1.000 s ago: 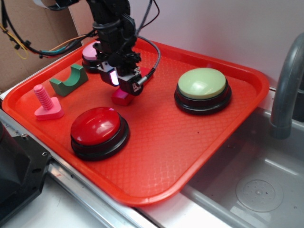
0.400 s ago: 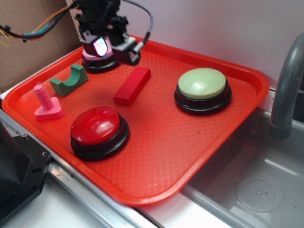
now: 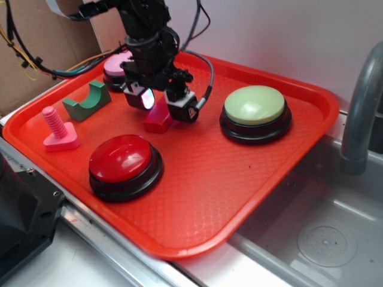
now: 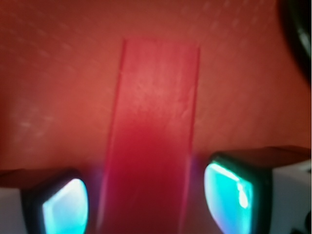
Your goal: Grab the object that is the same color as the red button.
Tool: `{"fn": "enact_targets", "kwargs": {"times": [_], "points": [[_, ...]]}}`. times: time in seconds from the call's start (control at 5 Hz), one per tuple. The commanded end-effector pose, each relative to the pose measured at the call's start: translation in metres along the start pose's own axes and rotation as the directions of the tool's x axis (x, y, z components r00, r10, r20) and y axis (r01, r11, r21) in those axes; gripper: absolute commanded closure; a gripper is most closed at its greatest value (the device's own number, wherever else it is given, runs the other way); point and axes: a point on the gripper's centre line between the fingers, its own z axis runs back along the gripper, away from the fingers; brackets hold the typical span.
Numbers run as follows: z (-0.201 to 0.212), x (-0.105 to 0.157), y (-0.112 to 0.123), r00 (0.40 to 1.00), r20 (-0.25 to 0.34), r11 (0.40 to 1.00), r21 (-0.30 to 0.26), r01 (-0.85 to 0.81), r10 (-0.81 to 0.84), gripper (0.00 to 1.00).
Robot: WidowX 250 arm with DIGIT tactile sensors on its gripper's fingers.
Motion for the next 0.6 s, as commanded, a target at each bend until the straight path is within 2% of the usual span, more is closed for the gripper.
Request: {"fn": "enact_targets", "kwargs": {"times": [0.0,0.2,0.4], "points": [[0.017,0.001,0.004,1.000,-0.009,1.000,-0.003,0.011,-0.012,1.00],[0.063,0.002,0.008,0.995,-0.056,0.996,-0.035,0.086,-0.087,1.00],[0.111,-0.007,0.015,0.987,-0.034,0.988,-0.026,0.155,-0.155,1.00]]}}
